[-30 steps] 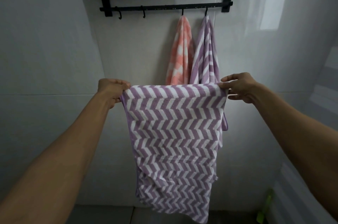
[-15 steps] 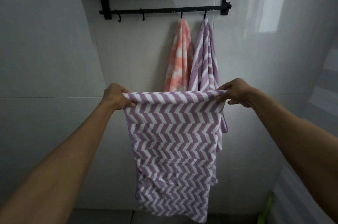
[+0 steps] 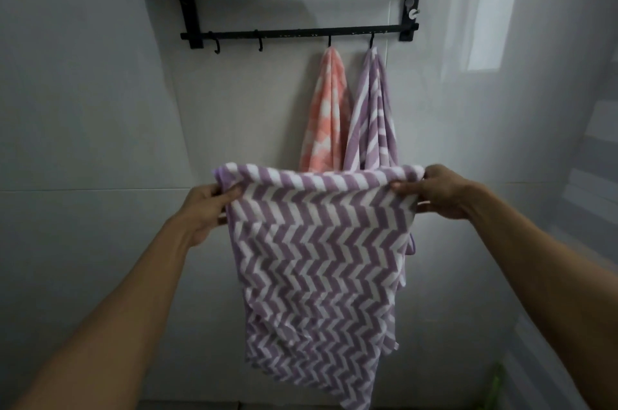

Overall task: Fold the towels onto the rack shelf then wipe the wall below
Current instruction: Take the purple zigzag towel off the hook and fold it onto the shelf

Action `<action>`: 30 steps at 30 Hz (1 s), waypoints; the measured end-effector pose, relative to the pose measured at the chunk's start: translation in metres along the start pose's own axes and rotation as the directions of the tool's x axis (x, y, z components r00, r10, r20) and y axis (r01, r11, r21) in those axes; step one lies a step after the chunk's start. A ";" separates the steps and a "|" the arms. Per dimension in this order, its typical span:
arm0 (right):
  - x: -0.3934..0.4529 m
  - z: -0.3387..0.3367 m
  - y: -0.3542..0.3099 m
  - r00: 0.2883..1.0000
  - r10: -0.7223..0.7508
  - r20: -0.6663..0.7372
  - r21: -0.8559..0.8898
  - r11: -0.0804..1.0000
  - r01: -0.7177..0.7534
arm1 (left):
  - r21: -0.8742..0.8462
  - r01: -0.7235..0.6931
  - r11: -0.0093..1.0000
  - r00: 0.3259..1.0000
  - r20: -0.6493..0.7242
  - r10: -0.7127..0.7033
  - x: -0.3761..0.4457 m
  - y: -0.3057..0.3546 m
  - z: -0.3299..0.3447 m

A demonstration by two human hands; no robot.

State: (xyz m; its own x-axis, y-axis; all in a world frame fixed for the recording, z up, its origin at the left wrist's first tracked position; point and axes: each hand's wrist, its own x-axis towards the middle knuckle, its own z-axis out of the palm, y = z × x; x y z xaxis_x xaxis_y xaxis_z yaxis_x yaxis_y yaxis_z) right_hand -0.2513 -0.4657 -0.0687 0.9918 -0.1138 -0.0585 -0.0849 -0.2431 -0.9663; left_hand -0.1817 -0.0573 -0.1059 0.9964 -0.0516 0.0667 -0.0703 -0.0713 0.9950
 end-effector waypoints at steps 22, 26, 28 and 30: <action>-0.004 0.035 0.065 0.986 0.112 0.120 0.222 0.965 -0.137 | -0.053 0.187 0.981 0.973 0.144 -0.178 -0.016 -0.028 -0.018; 0.000 0.031 0.056 0.982 0.066 0.174 0.396 0.909 -0.132 | -0.308 0.129 0.943 0.982 0.172 -0.078 -0.010 -0.007 -0.018; 0.000 0.032 0.056 0.977 0.060 0.203 0.292 0.949 -0.119 | -0.170 0.130 0.977 0.978 0.183 -0.099 -0.014 -0.009 -0.019; 0.000 0.035 0.057 0.984 0.038 0.174 0.275 0.958 -0.085 | -0.134 0.137 0.981 0.990 0.061 -0.130 -0.012 -0.018 -0.020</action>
State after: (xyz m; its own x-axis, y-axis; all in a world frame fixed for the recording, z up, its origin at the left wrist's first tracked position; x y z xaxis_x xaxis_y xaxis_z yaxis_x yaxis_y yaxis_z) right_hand -0.2523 -0.4462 -0.1320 0.9894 0.0464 -0.1378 -0.1398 0.0420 -0.9893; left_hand -0.1915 -0.0353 -0.1232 0.9924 -0.1029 -0.0676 0.0738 0.0569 0.9957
